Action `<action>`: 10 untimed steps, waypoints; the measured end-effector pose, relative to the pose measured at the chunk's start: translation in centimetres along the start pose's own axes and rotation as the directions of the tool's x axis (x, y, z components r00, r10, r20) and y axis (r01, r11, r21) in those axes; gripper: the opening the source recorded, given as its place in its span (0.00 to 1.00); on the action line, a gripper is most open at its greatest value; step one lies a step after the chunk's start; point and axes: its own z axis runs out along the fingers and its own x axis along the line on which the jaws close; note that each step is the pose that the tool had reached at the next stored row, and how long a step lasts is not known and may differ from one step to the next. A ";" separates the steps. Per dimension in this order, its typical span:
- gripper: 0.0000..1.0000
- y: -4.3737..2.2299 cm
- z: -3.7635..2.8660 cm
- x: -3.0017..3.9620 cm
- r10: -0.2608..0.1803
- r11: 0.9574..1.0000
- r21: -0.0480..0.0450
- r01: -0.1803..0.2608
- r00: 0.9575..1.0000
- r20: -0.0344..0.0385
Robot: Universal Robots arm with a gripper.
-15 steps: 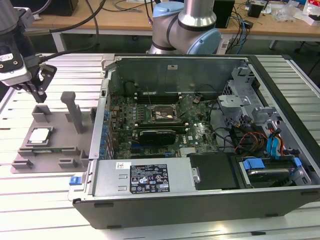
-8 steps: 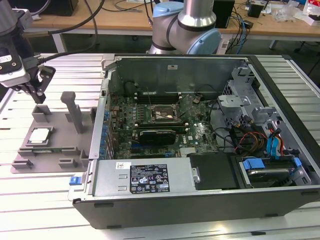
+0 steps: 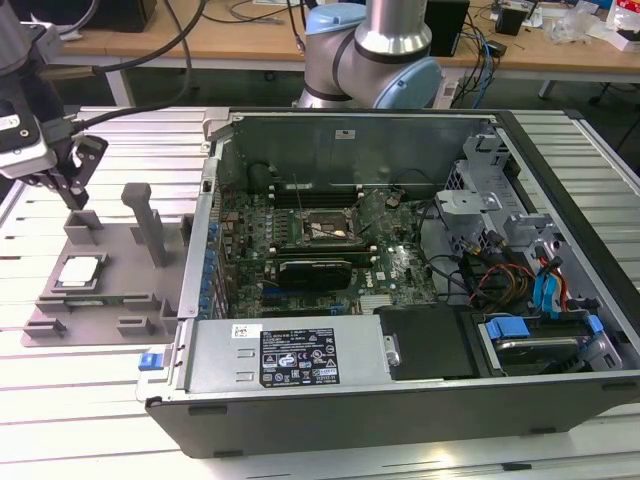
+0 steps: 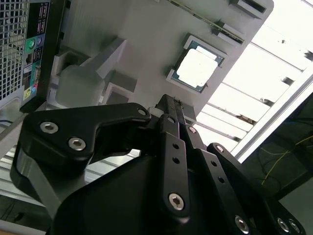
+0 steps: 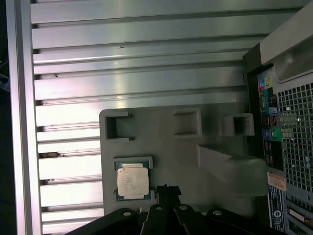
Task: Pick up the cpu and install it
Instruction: 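Pick up the cpu and move it towards the insertion slot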
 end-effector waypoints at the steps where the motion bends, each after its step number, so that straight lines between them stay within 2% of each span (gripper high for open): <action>1: 0.11 -0.01 0.07 0.09 0.000 1.000 0.000 0.000 1.000 0.000; 10: 0.11 -0.09 0.65 0.78 0.000 1.000 0.000 0.000 1.000 0.000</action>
